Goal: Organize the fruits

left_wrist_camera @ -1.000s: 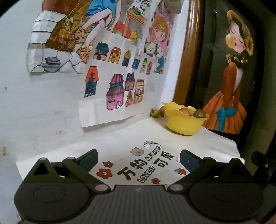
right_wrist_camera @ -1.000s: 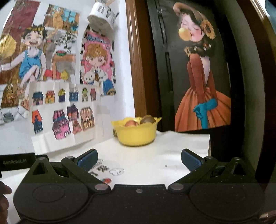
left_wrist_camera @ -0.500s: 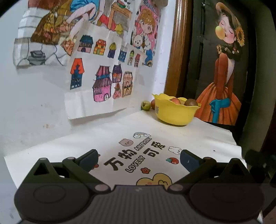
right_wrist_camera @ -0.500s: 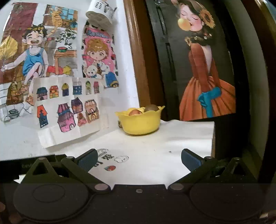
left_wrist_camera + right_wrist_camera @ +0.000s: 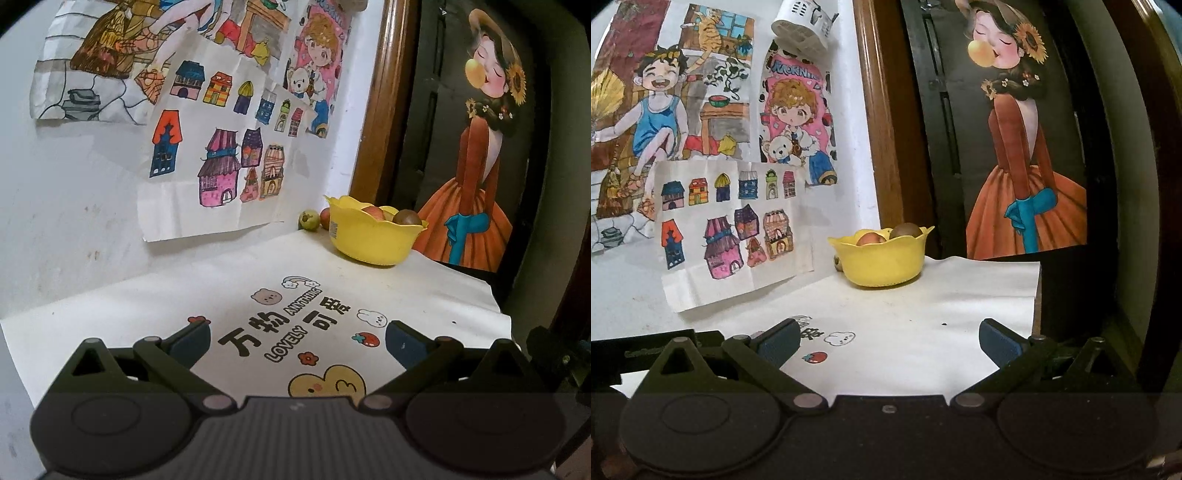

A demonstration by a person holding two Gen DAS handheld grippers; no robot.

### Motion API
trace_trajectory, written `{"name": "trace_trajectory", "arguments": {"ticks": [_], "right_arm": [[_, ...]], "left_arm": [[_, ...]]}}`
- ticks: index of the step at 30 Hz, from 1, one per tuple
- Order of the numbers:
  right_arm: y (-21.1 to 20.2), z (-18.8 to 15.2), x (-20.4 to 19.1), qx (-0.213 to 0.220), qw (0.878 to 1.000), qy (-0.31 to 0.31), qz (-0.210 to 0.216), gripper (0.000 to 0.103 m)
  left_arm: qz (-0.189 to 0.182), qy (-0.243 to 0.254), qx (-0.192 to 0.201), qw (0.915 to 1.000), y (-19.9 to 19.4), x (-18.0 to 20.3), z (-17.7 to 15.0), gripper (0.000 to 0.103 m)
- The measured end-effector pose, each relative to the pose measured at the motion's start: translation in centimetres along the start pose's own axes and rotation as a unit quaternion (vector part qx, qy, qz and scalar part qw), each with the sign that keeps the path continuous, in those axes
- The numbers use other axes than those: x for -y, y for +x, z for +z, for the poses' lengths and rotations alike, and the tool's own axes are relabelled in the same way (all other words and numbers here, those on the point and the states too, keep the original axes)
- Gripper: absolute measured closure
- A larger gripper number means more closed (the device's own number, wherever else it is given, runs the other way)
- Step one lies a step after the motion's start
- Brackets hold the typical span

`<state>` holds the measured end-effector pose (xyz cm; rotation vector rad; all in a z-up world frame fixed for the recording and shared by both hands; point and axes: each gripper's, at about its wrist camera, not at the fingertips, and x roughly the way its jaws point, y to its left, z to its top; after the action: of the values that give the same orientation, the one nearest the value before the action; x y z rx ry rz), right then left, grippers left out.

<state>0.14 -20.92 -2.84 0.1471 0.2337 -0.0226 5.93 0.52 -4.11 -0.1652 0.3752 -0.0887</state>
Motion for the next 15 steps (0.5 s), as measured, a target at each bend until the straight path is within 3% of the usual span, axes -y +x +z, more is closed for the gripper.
{"name": "trace_trajectory", "arguments": {"ticks": [15], "right_arm": [[2.0, -0.1, 0.1, -0.012, 1.0, -0.012, -0.004, 0.001]], "left_arm": [[-0.005, -0.003, -0.005, 1.0, -0.1, -0.1, -0.5, 0.0]]}}
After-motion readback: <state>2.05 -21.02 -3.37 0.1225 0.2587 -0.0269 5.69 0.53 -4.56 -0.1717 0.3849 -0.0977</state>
